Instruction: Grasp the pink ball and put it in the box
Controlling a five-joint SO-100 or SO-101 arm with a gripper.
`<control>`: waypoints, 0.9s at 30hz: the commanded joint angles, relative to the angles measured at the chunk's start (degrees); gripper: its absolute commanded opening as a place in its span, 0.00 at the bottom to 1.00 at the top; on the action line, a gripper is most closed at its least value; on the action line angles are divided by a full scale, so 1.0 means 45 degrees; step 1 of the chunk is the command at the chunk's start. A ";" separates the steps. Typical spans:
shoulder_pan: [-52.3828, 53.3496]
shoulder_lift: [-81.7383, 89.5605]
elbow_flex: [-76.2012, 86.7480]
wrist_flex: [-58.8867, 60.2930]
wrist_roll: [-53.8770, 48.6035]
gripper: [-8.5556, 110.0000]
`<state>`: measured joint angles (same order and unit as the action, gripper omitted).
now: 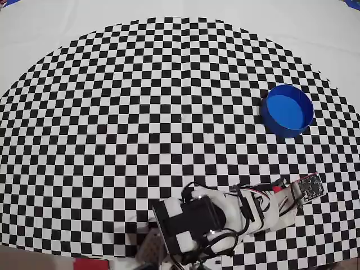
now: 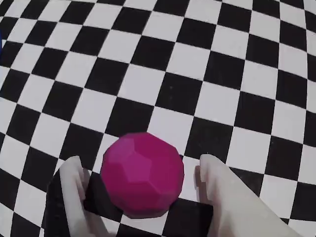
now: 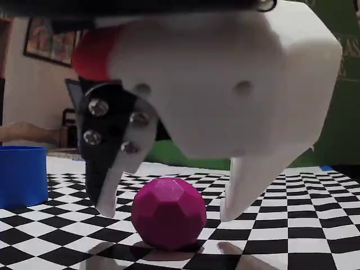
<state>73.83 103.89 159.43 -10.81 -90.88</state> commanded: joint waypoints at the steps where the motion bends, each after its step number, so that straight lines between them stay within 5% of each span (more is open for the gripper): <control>1: -0.0020 -0.0059 -0.0488 -0.0312 -0.0098 0.30; 27: -0.0020 -0.0801 -0.1152 -0.0410 -0.0098 0.30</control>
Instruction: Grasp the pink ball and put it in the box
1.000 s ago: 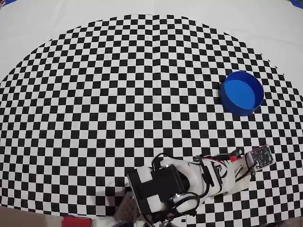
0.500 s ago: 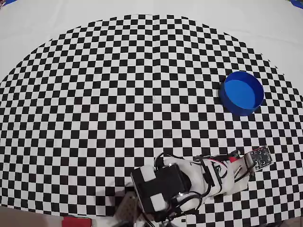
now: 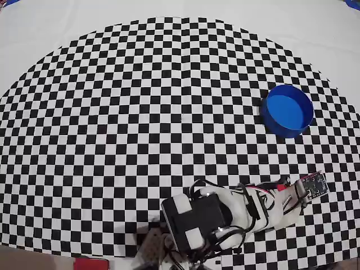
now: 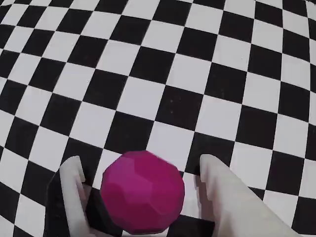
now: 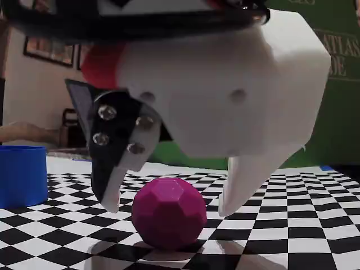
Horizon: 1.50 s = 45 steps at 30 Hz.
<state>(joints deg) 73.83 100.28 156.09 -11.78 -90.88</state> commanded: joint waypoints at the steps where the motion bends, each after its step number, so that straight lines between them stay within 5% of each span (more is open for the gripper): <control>1: -0.0020 0.0000 -0.0410 -0.0195 -0.0098 0.30; 39: -0.0020 -0.0176 -0.0410 -0.0234 -0.0098 0.30; 45: 0.0000 -0.0176 -0.0410 -0.0254 -0.0137 0.21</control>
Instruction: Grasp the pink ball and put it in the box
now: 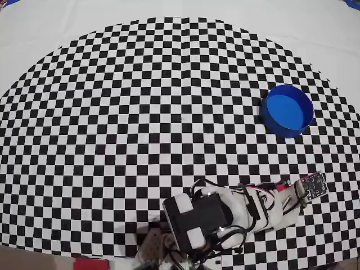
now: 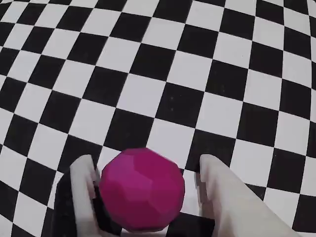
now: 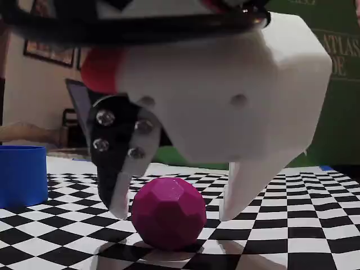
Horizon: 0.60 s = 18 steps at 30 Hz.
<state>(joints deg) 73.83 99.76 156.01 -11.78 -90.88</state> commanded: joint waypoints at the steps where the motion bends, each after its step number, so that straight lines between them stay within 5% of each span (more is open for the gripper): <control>1: 0.0000 -0.0078 -0.0391 -0.0254 -0.0137 0.16; 5: 0.0000 -0.0098 -0.0391 -0.0273 -0.0137 0.07; 18: -0.0020 0.0840 -0.0352 -0.0312 -0.0156 0.07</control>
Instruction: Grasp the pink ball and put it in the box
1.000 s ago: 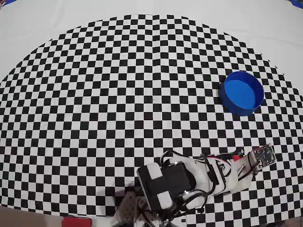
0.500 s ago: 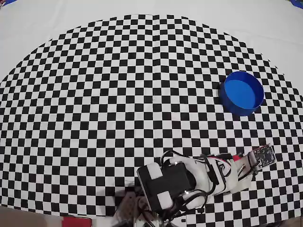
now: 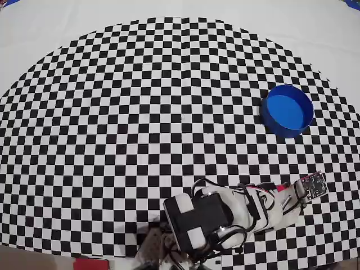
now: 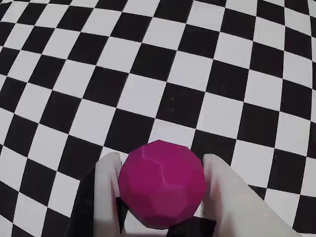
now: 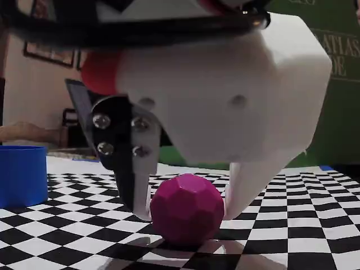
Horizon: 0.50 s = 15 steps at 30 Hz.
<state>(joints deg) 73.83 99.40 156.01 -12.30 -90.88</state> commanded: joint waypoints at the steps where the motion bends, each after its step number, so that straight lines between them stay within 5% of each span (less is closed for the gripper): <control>1: 0.0000 0.1113 -0.0332 -0.0195 -0.0156 0.07; 15: 0.0098 0.3027 -0.0254 -0.0156 -0.0156 0.07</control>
<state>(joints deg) 73.83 110.04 156.09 -12.39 -90.88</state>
